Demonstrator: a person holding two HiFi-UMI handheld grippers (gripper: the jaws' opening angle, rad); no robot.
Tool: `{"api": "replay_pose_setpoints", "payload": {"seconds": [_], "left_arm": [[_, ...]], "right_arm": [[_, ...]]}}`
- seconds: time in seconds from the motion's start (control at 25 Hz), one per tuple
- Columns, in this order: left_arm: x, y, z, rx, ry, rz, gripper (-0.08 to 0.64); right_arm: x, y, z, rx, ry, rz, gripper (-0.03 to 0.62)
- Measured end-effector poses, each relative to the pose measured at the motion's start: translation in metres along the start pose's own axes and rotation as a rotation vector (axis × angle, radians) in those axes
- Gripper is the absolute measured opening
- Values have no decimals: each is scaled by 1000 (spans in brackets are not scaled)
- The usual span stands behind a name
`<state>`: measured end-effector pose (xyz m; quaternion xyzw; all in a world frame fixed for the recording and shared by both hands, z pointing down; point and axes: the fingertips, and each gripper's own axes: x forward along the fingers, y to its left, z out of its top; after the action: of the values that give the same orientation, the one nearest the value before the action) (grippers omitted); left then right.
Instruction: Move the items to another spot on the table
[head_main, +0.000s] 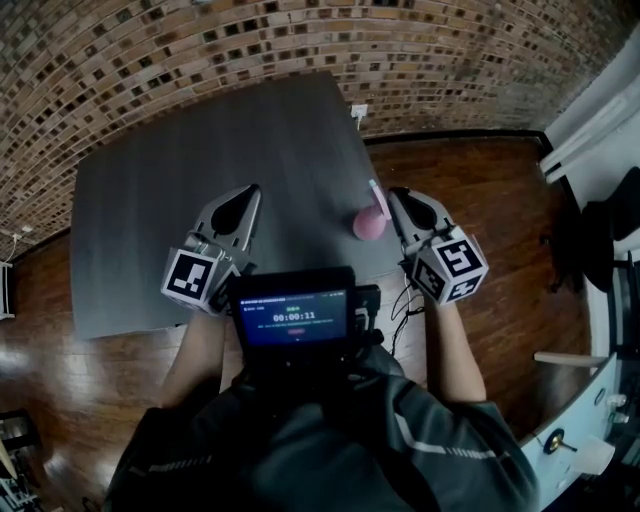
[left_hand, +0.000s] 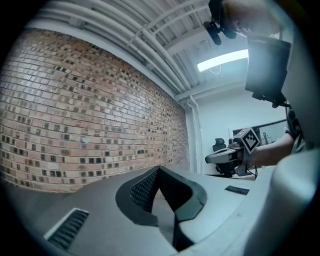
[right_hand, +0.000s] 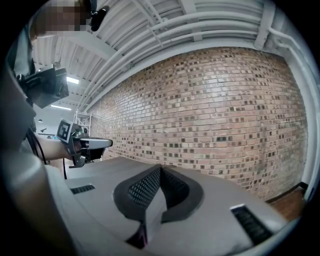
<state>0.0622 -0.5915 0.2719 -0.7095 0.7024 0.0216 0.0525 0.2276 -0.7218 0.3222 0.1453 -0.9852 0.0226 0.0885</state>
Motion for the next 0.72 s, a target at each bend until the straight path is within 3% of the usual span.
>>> {"api": "replay_pose_setpoints", "payload": {"seconds": [0.72], "left_arm": [[-5,-4,1,4,-15,27,-3]], "right_arm": [[0,-5,0,19,-13,-16,-2]]}}
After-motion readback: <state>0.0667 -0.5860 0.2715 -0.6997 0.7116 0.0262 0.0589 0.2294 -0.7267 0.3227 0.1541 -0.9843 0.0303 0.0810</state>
